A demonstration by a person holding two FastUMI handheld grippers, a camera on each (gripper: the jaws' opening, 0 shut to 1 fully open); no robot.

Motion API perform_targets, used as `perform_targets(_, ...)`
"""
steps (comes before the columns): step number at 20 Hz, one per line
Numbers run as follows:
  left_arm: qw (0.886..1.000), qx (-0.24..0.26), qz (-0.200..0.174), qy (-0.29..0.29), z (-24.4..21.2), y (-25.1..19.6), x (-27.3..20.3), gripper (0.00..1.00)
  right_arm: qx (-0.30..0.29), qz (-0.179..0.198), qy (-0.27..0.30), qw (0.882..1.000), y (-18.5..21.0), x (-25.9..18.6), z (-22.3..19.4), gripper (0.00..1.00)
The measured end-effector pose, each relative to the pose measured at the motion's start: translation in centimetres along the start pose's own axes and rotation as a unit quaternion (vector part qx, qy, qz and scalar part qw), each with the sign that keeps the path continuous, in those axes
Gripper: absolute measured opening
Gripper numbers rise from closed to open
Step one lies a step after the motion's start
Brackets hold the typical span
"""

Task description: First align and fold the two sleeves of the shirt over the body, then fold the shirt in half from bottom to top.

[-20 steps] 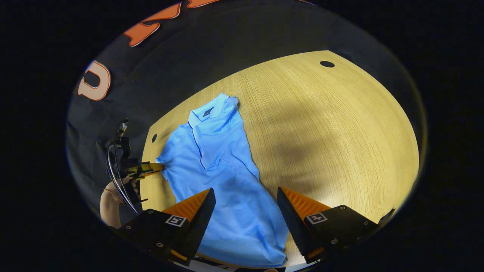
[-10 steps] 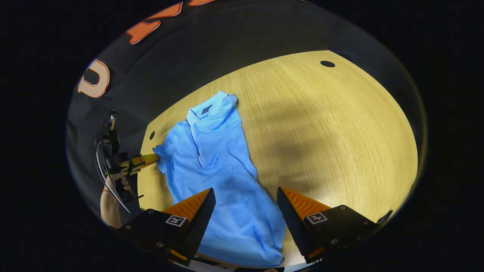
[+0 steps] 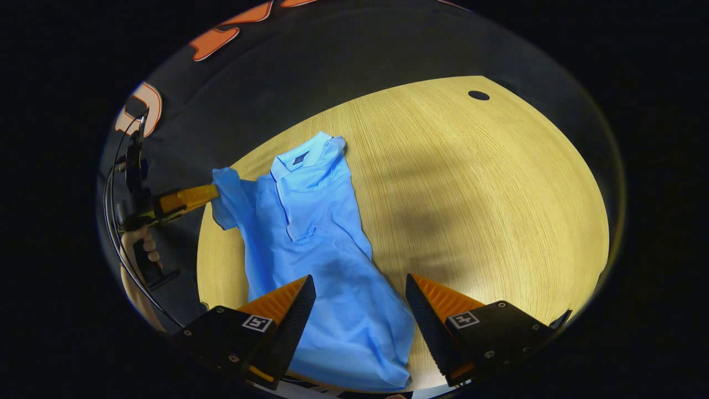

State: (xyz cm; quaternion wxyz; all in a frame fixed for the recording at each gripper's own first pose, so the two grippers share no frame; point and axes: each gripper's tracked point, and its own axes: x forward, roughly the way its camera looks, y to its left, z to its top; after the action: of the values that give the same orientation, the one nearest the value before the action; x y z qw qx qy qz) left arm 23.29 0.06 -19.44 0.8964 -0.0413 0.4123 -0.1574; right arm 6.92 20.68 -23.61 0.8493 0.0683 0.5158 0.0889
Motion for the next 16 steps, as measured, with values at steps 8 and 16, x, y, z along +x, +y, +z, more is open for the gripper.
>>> perform_targets(8,0.998,0.020,-0.055,0.039,-1.5,-8.5,2.3,0.03,0.016,-0.013,-0.008,1.000,-3.1,-1.6,-0.1,0.99)
perform_targets(16,0.997,0.016,-0.055,0.058,-3.4,-11.1,3.4,0.50,0.026,-0.016,-0.004,1.000,-4.2,-1.9,-1.4,0.99)
